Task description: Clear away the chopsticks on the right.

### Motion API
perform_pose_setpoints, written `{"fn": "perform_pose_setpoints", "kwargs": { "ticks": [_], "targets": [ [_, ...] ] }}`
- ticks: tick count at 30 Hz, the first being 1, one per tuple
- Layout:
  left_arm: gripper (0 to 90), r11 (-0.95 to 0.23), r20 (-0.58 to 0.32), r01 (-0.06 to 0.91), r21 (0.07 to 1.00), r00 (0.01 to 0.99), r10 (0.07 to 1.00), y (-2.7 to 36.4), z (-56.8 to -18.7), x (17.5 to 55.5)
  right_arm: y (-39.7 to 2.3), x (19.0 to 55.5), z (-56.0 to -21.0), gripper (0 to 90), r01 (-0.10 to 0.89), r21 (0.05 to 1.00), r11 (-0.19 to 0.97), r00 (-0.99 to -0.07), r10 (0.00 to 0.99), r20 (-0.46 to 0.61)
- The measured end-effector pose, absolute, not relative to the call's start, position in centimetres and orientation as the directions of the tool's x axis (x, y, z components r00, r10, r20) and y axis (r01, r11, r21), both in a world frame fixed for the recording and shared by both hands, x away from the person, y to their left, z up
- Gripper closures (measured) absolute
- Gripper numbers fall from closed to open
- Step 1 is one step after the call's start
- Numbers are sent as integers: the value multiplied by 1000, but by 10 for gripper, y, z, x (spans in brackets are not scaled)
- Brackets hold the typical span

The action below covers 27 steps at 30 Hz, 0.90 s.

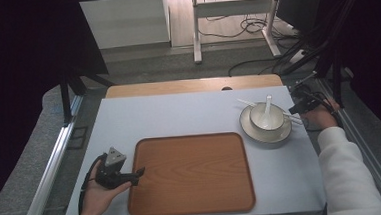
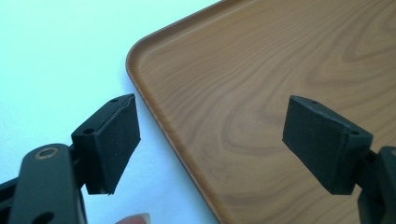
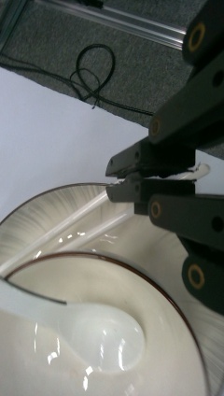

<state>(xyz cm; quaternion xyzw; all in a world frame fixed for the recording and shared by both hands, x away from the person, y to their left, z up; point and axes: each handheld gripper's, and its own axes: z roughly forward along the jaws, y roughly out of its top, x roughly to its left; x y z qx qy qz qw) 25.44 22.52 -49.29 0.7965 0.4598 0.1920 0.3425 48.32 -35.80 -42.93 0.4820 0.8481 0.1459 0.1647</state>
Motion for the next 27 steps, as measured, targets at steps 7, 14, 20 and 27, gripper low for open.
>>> {"fn": "perform_pose_setpoints", "kwargs": {
  "ticks": [7,14,20,27],
  "targets": [
    [185,-338,-12,605,721,500,866,226,-494,255,-363,486,-420,549,754,358,551,-518,834,-191],
    [185,-335,-13,613,716,490,872,228,-496,256,-369,496,-432,518,758,305,576,-547,817,-184],
    [186,-335,-14,618,712,489,872,229,-498,256,-373,503,-442,519,758,274,592,-565,805,-178],
    [185,-335,-11,620,710,485,874,229,-499,255,-372,506,-448,555,751,249,611,-582,792,-185]
  ]
}}
